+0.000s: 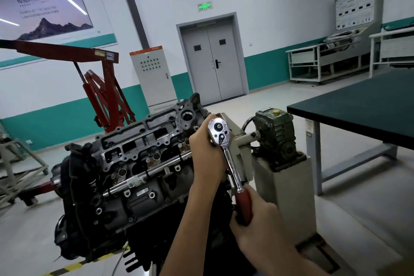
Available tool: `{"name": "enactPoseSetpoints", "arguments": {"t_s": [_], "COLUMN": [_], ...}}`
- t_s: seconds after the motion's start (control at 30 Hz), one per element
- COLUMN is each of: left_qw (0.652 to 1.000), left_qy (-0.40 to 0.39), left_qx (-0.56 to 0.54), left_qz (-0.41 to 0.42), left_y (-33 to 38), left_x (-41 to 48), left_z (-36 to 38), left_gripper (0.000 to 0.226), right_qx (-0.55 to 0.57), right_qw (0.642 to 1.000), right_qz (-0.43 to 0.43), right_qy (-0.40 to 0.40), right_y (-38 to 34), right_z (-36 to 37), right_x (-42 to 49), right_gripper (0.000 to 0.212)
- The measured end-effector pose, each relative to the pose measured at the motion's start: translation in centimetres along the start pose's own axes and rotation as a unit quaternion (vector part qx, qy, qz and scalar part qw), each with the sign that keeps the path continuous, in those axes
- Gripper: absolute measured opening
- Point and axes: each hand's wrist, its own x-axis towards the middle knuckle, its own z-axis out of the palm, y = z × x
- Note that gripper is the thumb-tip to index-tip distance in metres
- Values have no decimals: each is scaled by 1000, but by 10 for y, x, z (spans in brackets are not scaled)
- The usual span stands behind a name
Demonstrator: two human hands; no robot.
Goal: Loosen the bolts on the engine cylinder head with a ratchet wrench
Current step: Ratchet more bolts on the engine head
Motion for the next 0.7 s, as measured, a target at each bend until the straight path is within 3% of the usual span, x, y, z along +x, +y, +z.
{"name": "enactPoseSetpoints", "arguments": {"t_s": [0.1, 0.2, 0.27, 0.37, 0.5, 0.57, 0.7], "left_qw": [1000, 999, 999, 998, 998, 999, 999], "left_qy": [-28, -35, -39, -45, -47, -44, -47], "left_qx": [1, 13, 11, -1, 7, 16, 11], "left_qz": [-14, -32, -31, -44, -38, -24, -9], "left_y": [2, 4, 6, 6, 9, 7, 6], "left_x": [3, 5, 5, 6, 6, 4, 4], "left_z": [-5, -6, -7, -8, -9, -10, -8], "left_gripper": [44, 40, 38, 44, 22, 31, 44], "right_qx": [3, -116, -219, -347, -422, -411, -279], "right_qw": [1000, 989, 965, 912, 862, 870, 944], "right_qz": [1, -33, -77, -179, -259, -247, -137], "right_qy": [-10, -80, -122, -122, -112, -112, -110], "right_y": [4, 23, 30, 21, 0, 5, 26], "right_z": [-3, -43, -77, -123, -145, -140, -105], "right_x": [3, 25, 53, 107, 155, 147, 84], "right_gripper": [24, 27, 31, 31, 20, 22, 34]}}
